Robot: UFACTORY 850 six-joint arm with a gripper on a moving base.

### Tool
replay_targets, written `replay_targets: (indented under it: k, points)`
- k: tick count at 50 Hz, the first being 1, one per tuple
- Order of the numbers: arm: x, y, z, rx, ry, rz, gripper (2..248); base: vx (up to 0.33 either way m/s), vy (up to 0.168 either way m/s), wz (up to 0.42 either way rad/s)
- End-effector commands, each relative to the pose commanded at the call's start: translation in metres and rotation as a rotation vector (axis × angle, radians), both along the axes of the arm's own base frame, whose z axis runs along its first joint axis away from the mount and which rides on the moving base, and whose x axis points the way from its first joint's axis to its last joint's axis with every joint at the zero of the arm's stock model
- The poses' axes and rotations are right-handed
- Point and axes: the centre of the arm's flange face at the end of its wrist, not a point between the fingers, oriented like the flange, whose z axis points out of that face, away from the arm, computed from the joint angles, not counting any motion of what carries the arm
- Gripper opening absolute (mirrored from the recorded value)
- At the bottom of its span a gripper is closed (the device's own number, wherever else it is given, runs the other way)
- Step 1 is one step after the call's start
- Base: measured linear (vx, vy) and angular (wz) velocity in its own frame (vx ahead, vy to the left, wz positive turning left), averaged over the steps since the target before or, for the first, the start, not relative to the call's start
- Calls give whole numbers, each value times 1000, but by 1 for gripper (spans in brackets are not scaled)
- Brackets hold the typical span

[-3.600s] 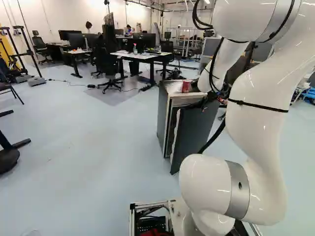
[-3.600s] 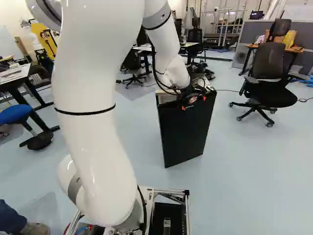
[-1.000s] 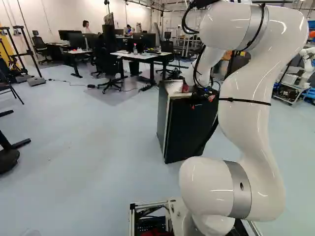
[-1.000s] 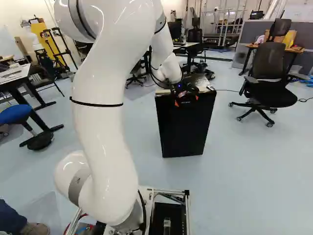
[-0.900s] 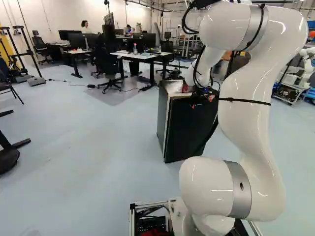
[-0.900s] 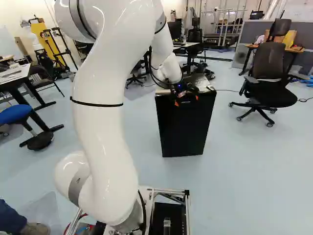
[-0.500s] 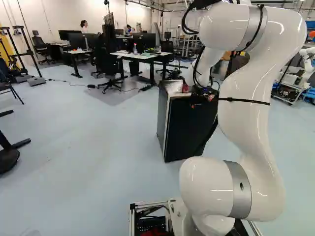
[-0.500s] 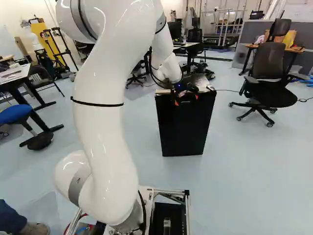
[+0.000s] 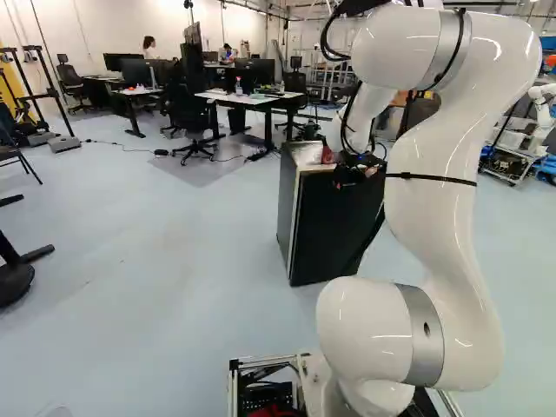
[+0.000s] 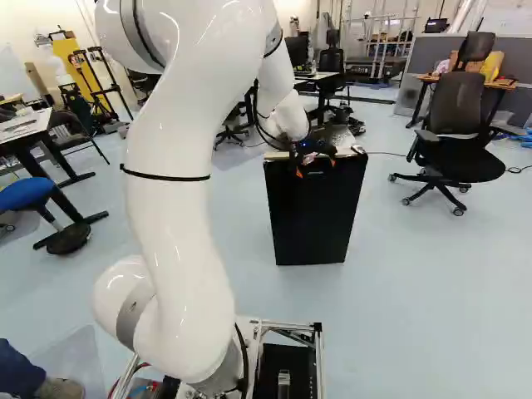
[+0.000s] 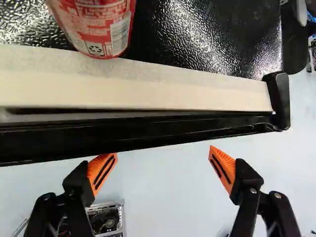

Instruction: Grab a drink from the fridge

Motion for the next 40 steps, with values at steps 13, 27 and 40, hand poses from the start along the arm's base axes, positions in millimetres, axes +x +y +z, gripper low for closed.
replay_targets:
  k: [13,27,40]
  points:
    - [2,1,0,4,-18,8,247,0,0,0]
    - [3,1,1,7,-33,15,247,0,0,0]
    - [-2,1,1,8,-30,12,247,0,0,0]
